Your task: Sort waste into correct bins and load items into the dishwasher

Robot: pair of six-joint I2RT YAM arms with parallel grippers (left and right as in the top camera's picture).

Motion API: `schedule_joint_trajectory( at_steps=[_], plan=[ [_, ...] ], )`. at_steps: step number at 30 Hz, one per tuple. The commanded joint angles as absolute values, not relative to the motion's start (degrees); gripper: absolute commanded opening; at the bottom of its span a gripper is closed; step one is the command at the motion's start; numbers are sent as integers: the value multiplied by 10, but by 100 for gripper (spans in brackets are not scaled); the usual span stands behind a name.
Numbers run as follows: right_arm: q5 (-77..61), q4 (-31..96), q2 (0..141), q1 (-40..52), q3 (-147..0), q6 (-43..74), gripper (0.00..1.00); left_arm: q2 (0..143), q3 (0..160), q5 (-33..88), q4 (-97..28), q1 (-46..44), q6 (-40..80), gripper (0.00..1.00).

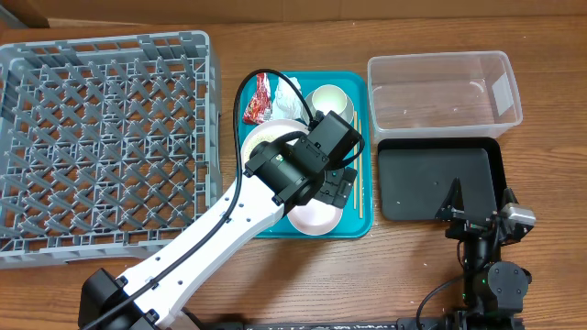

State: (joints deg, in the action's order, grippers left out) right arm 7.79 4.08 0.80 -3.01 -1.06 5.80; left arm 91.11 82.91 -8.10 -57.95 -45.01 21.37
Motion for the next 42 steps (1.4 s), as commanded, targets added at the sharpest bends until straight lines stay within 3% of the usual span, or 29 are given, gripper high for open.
schedule_joint_trajectory(
  at_steps=[1, 11, 42],
  plan=[
    [80, 37, 3, -32, -4, 59, 100, 915, 840, -53, -578, -450, 225, 100],
    [80, 37, 3, -32, -4, 59, 100, 915, 821, 15, -578, -451, 225, 100],
    [80, 37, 3, -32, -4, 59, 100, 919, 811, 15, -556, -502, 218, 100]
  ],
)
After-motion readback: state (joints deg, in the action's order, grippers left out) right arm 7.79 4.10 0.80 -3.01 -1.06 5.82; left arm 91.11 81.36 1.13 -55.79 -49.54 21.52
